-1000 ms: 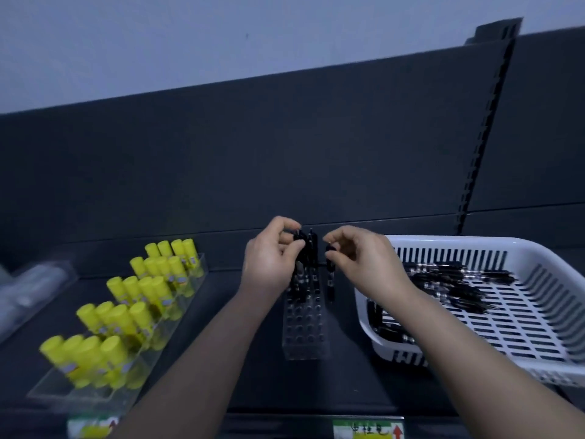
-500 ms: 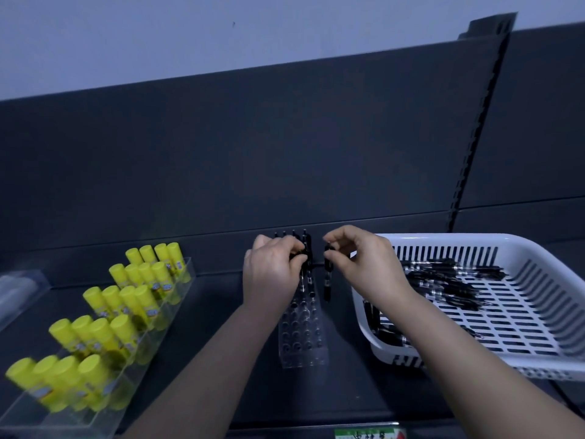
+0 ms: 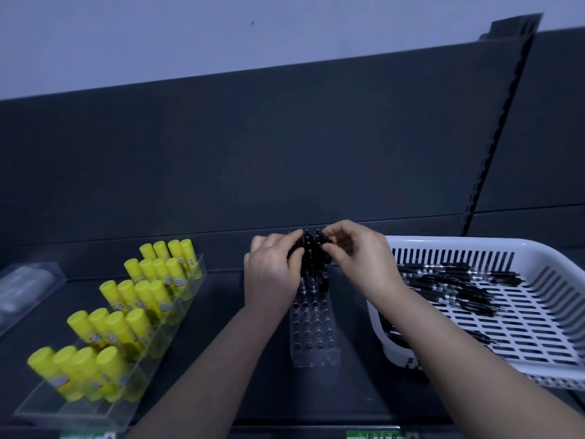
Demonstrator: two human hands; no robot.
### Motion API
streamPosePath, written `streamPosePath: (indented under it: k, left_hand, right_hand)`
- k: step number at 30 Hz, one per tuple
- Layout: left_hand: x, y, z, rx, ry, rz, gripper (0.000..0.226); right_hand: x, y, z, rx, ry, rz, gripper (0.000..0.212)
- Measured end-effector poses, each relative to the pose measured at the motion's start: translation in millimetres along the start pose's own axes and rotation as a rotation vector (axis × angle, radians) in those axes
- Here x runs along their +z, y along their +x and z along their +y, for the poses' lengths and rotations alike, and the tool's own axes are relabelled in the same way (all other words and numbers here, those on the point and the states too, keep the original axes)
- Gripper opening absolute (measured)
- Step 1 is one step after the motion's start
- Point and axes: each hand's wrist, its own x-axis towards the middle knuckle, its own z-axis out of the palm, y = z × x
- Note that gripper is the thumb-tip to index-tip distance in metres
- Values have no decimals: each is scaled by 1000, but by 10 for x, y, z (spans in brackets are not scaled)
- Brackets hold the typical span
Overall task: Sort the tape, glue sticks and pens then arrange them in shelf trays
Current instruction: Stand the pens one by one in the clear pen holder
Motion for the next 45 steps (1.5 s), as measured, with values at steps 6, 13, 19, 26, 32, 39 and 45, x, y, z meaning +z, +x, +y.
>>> streamPosePath:
  k: [6,13,19,26,32,39,45]
  left_hand:
    - [-162,-22,-141,7,76,8,23]
    - [-305,-27,-248,158,340,25,21]
    - [-343,-39,-160,129,316,-35,18]
    - [-179,29,340,221,146,-91,15]
    - [258,35,863,293,92,-310,23]
    - [855,-9,1453,374,120,-747,19]
    - [1283,-181,1989,483,94,-1004,12]
  right_hand:
    - [165,-33,88,18,-123,-94,23]
    - [250,-28,109,63,-183,-141,27]
    - [230,-127,164,83,-218,-156,35]
    - [-255,-198,292,69,-439,-116,19]
    - [-921,-459,741,156,-649,-108,18]
    - [-1622,-771,1219,348,-712,-55,24]
    - [-1897,-935,1491,452,-697,-55,27]
